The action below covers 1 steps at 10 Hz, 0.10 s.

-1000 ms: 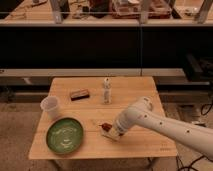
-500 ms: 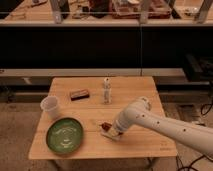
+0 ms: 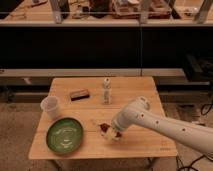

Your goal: Place the pepper on the white sponge

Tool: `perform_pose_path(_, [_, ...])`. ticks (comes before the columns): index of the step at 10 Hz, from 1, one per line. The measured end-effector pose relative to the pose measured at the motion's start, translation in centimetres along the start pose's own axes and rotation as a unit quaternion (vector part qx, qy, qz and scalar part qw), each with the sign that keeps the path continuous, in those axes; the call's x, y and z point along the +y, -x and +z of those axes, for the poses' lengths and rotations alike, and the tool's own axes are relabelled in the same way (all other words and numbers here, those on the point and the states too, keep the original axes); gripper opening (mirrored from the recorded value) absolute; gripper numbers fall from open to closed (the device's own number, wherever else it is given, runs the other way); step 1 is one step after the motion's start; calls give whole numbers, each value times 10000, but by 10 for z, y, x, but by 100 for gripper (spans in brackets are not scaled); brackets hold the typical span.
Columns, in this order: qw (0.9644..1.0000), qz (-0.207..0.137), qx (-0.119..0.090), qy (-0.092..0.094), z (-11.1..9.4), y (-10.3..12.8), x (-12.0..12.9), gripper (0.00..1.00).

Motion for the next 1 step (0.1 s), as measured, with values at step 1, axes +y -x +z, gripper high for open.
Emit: perform_pose_path(1, [9999,133,37,101,-11,2,9,80])
